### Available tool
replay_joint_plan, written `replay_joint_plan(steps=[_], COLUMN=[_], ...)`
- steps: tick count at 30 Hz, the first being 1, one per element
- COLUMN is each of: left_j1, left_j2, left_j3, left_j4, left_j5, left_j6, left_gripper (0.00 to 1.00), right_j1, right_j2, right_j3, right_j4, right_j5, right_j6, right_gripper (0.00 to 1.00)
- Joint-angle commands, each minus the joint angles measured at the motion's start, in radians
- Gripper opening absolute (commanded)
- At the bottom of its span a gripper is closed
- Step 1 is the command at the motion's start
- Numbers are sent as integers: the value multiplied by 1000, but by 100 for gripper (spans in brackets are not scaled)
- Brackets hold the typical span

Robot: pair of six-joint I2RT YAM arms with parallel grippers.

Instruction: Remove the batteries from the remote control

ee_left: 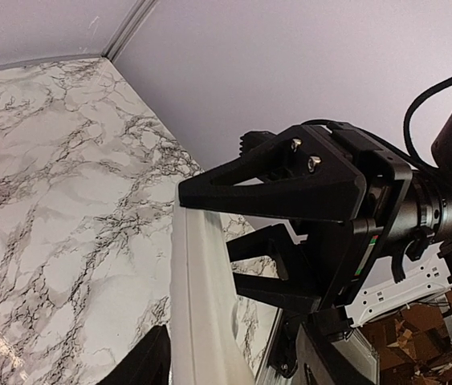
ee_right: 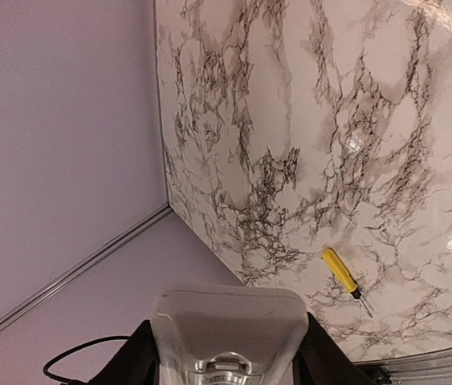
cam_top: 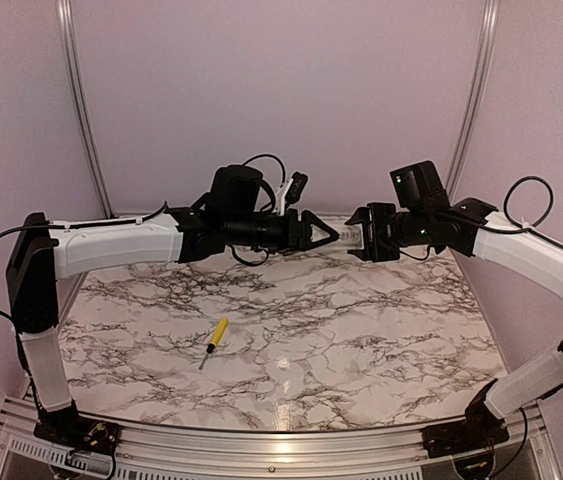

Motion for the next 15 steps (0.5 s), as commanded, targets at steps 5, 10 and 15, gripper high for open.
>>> replay_joint_plan(steps=[5,10,15], left_j1=[-4,-4,-5], left_j2=[27,31,39], left_j3=[28,45,64], left_j4=[-36,-54,-65], left_j5=[21,15,13], left_j6=[33,49,59], left_gripper=[56,51,43], right_j1=[-4,-4,-4], right_j2=[-12,-16,-10], right_j3=[27,29,37], right_j4=[8,-1,-6], right_j5=[-2,1,-4], right_j6=[-11,-17,-26], right_gripper=[0,0,0])
